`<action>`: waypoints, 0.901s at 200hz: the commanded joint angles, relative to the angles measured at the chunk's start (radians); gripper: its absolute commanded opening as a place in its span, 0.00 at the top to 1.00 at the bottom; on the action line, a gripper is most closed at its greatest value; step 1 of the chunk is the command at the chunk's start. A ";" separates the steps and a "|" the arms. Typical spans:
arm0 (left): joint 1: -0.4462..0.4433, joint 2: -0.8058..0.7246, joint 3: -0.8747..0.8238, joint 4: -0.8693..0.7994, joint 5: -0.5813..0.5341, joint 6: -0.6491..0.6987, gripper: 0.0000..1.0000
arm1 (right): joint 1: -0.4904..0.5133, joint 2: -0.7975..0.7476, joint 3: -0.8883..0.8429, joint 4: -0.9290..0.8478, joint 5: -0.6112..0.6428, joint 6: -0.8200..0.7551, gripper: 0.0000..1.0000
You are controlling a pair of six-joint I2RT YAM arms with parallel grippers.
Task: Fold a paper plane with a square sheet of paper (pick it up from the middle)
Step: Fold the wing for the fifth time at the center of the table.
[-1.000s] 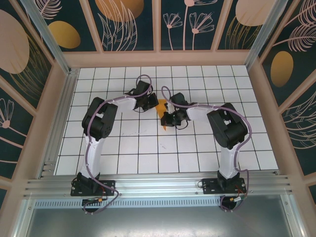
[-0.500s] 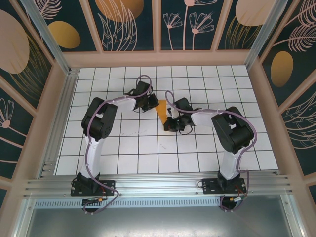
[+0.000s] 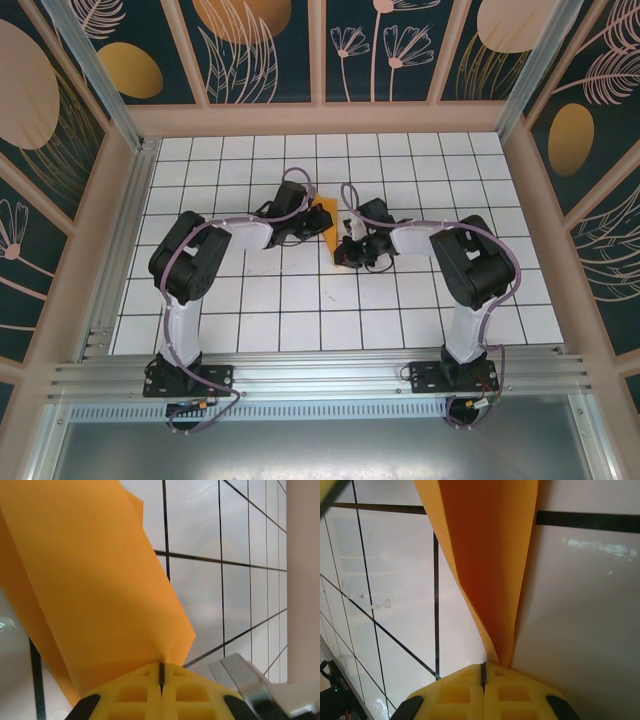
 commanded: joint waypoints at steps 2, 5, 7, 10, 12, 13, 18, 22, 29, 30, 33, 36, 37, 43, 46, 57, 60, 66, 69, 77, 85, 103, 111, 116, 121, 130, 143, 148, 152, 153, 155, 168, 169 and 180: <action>0.000 0.005 -0.023 0.052 0.026 -0.023 0.96 | -0.013 0.056 -0.022 -0.119 0.067 0.012 1.00; 0.000 0.005 -0.026 0.050 0.028 -0.023 0.96 | -0.012 0.057 -0.021 -0.121 0.068 0.013 1.00; -0.001 0.005 -0.027 0.049 0.029 -0.023 0.96 | -0.012 0.059 -0.020 -0.121 0.069 0.014 1.00; -0.003 0.004 -0.031 0.047 0.031 -0.023 0.96 | -0.013 0.061 -0.018 -0.123 0.071 0.015 1.00; -0.005 0.004 -0.031 0.047 0.034 -0.024 0.96 | -0.014 0.062 -0.017 -0.123 0.071 0.016 1.00; -0.005 0.004 -0.032 0.047 0.036 -0.024 0.96 | -0.014 0.063 -0.017 -0.124 0.071 0.016 1.00; -0.008 0.003 -0.038 0.046 0.042 -0.024 0.96 | -0.015 0.065 -0.014 -0.126 0.070 0.016 1.00; -0.012 0.002 -0.042 0.046 0.048 -0.026 0.96 | -0.015 0.066 -0.013 -0.129 0.070 0.016 1.00; -0.016 -0.001 -0.053 0.046 0.056 -0.028 0.96 | -0.015 0.072 -0.008 -0.134 0.072 0.018 1.00; -0.017 -0.001 -0.055 0.046 0.056 -0.028 0.96 | -0.015 0.072 -0.008 -0.135 0.072 0.019 1.00; -0.019 -0.002 -0.059 0.046 0.059 -0.028 0.96 | -0.015 0.073 -0.006 -0.138 0.074 0.019 1.00; -0.021 -0.003 -0.065 0.047 0.062 -0.026 0.96 | -0.014 0.075 -0.004 -0.140 0.074 0.019 1.00; -0.022 -0.003 -0.067 0.048 0.064 -0.027 0.96 | -0.015 0.076 -0.003 -0.141 0.075 0.020 1.00; -0.025 -0.005 -0.077 0.051 0.075 -0.023 0.96 | -0.014 0.079 -0.001 -0.143 0.076 0.019 1.00; -0.025 -0.006 -0.081 0.051 0.080 -0.019 0.96 | -0.016 0.082 0.000 -0.144 0.077 0.019 1.00; -0.028 -0.012 -0.100 0.054 0.089 -0.008 0.95 | -0.018 0.086 0.003 -0.146 0.076 0.021 1.00; -0.028 -0.014 -0.103 0.056 0.091 -0.004 0.95 | -0.018 0.087 0.003 -0.147 0.076 0.021 1.00; -0.027 -0.016 -0.113 0.057 0.094 0.003 0.95 | -0.018 0.090 0.004 -0.149 0.076 0.022 1.00; -0.027 -0.017 -0.116 0.056 0.095 0.005 0.95 | -0.019 0.090 0.004 -0.149 0.075 0.022 1.00; -0.028 -0.018 -0.121 0.055 0.098 0.010 0.95 | -0.018 0.093 0.006 -0.151 0.076 0.023 1.00; -0.027 -0.016 -0.127 0.055 0.099 0.010 0.95 | -0.020 0.095 0.005 -0.151 0.074 0.022 1.00; -0.027 -0.004 -0.111 0.021 0.084 0.025 0.95 | -0.019 0.094 0.005 -0.153 0.077 0.023 1.00; -0.028 -0.001 -0.096 -0.010 0.053 0.029 0.95 | -0.019 0.095 0.005 -0.154 0.077 0.022 1.00; -0.028 0.002 -0.084 -0.028 0.033 0.032 0.95 | -0.019 0.096 0.006 -0.156 0.078 0.022 1.00; -0.028 0.005 -0.070 -0.049 0.016 0.036 0.95 | -0.020 0.098 0.006 -0.158 0.079 0.022 1.00; -0.028 0.010 -0.046 -0.088 -0.023 0.036 0.95 | -0.019 0.101 0.006 -0.162 0.082 0.021 1.00; -0.027 0.018 -0.020 -0.124 -0.074 0.032 0.95 | -0.019 0.107 0.008 -0.176 0.093 0.018 1.00; -0.028 0.024 -0.010 -0.138 -0.091 0.030 0.95 | -0.020 0.109 0.007 -0.180 0.098 0.016 1.00; -0.028 0.028 -0.002 -0.150 -0.104 0.028 0.95 | -0.020 0.110 0.008 -0.185 0.102 0.016 1.00; -0.028 0.030 0.000 -0.152 -0.106 0.028 0.95 | -0.019 0.110 0.007 -0.185 0.103 0.016 1.00; -0.028 0.032 0.003 -0.157 -0.110 0.027 0.95 | -0.018 0.112 0.007 -0.188 0.105 0.015 1.00; -0.028 0.052 0.028 -0.178 -0.129 0.025 0.95 | -0.020 0.120 0.009 -0.205 0.117 0.012 1.00; -0.027 0.053 0.029 -0.181 -0.131 0.024 0.95 | -0.020 0.121 0.009 -0.207 0.118 0.012 1.00; -0.026 0.070 0.052 -0.201 -0.142 0.023 0.95 | -0.019 0.131 0.011 -0.221 0.129 0.009 1.00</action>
